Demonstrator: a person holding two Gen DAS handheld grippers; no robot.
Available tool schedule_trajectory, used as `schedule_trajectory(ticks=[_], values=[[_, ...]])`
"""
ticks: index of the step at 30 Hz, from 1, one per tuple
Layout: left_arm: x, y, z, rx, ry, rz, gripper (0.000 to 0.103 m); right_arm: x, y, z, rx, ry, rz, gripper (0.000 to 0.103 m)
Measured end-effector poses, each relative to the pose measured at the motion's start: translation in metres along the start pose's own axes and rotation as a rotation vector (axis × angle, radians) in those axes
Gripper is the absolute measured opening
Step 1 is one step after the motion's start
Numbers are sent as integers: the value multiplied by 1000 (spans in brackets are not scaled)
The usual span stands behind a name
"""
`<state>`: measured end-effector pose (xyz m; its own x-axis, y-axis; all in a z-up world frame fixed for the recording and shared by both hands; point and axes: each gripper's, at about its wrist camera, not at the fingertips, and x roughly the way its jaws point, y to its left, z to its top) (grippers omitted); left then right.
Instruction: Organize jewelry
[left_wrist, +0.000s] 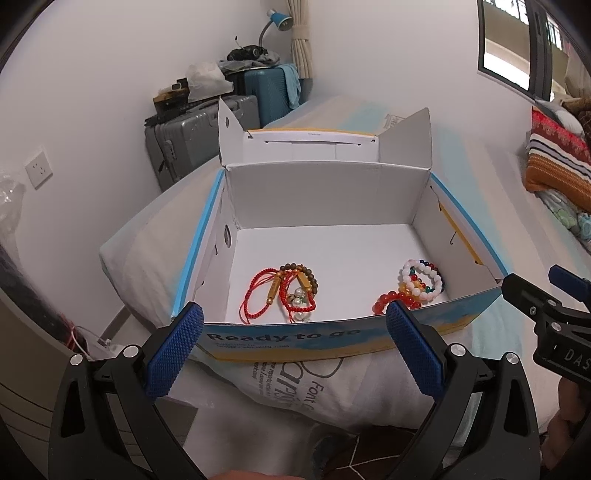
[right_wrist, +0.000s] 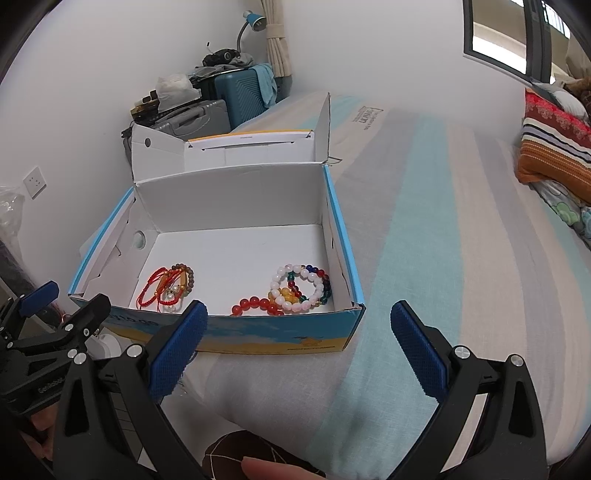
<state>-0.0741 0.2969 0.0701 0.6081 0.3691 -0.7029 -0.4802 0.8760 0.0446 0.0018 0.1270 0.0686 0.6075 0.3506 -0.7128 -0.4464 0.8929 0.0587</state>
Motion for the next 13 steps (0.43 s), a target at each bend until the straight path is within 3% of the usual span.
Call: schedule_trajectory(ticks=[13], values=[[-4,1,3,-7,-4,-17,97,-1,2,0,-2,-4,4,95]])
